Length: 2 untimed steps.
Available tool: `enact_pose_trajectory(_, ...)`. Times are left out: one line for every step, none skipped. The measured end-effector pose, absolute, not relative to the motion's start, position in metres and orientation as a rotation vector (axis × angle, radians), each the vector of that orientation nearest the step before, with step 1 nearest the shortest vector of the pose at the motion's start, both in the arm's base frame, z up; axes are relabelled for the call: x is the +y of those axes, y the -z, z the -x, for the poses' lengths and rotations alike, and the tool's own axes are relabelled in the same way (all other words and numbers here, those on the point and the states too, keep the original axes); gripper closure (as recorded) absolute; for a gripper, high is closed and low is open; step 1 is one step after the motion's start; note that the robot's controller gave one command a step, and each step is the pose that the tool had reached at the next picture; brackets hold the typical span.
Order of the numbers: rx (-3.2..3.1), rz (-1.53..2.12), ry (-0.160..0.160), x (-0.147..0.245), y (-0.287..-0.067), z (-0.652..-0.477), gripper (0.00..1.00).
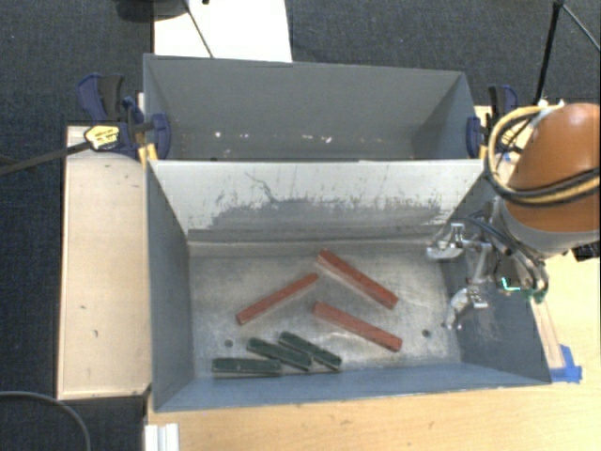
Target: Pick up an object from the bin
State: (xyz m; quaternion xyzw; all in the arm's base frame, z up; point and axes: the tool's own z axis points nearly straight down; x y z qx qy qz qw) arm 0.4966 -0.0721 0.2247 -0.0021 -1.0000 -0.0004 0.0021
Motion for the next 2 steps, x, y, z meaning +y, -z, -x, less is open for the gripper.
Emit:
enact_pose_trajectory(-3.145,0.003,-0.001,-0.072,-0.228,-0.498,0.0)
enact_pose_trajectory(-3.151,-0.018,-0.002,-0.072,-0.175,-0.503,0.0)
